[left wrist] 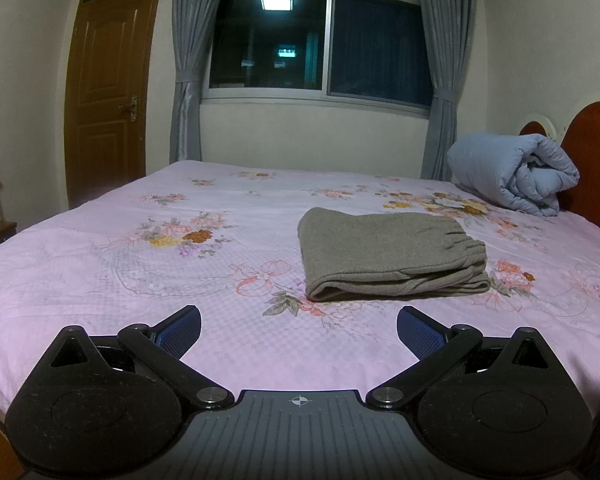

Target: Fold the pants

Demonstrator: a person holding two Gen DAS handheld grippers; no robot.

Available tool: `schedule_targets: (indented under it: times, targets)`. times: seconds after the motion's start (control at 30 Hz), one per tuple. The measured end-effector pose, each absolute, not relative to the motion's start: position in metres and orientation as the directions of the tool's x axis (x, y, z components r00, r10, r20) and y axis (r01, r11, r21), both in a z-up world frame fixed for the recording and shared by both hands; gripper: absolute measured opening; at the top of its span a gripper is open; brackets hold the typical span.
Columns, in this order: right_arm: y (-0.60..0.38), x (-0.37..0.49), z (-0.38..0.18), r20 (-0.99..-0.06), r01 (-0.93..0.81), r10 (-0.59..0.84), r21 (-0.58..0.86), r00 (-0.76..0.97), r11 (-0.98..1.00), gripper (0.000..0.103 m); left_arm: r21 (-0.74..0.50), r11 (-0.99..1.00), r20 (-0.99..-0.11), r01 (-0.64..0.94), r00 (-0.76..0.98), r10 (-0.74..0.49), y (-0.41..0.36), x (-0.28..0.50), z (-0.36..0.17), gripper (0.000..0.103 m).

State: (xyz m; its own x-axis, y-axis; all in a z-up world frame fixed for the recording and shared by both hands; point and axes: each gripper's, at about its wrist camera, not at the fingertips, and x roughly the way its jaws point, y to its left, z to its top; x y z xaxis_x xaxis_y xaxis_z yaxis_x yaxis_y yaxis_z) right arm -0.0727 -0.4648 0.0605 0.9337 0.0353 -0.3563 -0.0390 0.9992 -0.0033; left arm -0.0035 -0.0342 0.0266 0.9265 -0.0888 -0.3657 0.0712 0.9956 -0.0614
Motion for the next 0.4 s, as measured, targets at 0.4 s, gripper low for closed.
schedule_targets:
  times: [0.4]
  targets:
    - [-0.465,-0.073,0.061,-0.356,-0.038,0.035,-0.002,0.934,0.999,0.097,-0.120,0.992,-0.315,0.029,0.947,-0.066,-0.020,-0.007,0.027,0.101]
